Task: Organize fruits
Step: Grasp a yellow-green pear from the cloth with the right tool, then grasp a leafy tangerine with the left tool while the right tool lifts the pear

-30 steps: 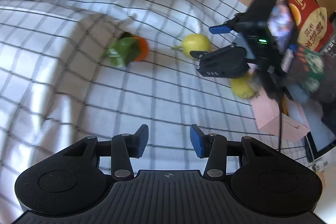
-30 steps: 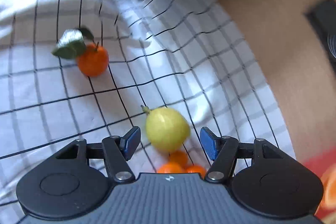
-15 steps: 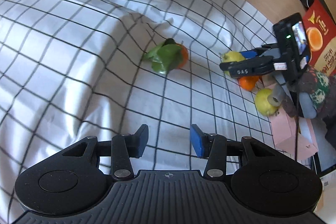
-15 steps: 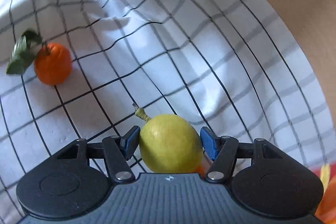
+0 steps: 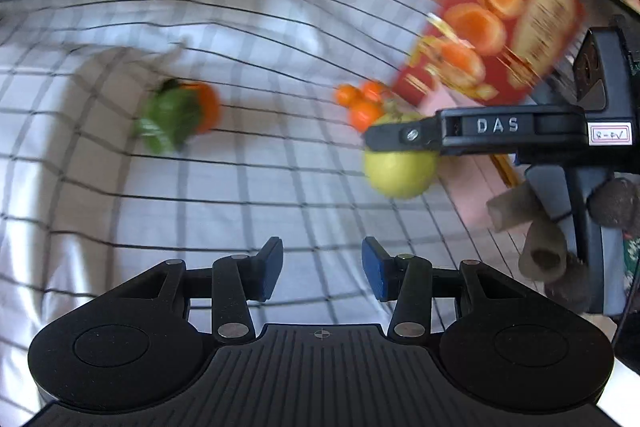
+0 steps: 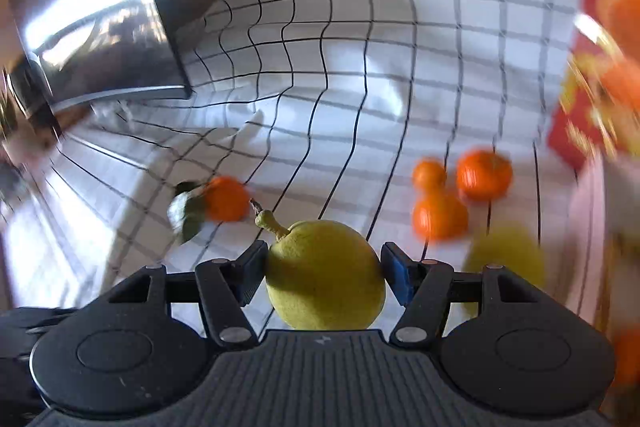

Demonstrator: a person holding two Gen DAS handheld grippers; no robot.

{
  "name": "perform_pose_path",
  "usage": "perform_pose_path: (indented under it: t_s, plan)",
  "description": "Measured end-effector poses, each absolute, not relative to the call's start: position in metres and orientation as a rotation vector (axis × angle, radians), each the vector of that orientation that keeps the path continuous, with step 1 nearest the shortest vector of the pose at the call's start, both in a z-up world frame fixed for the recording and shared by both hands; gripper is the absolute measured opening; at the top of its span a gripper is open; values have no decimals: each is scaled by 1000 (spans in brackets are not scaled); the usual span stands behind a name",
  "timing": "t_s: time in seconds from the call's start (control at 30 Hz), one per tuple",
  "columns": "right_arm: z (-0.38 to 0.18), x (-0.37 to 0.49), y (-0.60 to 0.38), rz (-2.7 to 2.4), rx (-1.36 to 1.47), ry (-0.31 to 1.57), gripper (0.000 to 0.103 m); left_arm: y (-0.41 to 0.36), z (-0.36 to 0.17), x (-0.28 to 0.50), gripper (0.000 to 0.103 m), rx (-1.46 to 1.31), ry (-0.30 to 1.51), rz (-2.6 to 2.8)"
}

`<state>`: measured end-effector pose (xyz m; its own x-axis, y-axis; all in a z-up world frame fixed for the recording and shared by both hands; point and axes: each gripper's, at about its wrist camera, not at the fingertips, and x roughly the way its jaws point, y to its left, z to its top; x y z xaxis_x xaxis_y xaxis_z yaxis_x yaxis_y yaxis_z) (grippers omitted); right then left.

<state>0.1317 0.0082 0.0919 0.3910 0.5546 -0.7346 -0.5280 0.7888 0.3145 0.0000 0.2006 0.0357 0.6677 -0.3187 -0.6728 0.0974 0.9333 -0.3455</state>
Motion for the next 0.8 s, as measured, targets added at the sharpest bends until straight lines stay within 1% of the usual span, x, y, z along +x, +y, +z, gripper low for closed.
perform_pose_path:
  t_s: [0.13, 0.27, 0.53, 0.67, 0.8]
  plan:
    - [76, 104, -9, 650, 87, 967, 62, 180, 26, 2, 48, -249, 845, -318]
    - [59, 94, -27, 615, 181, 986, 63, 160, 26, 2, 48, -215, 867, -354]
    - [50, 77, -59, 614, 307, 974, 62, 146, 22, -1, 48, -189, 883, -367]
    - [56, 73, -65, 588, 283, 930, 62, 145, 21, 1, 48, -191, 887, -356]
    - [66, 68, -60, 590, 202, 896, 62, 149, 25, 4, 48, -169, 877, -331]
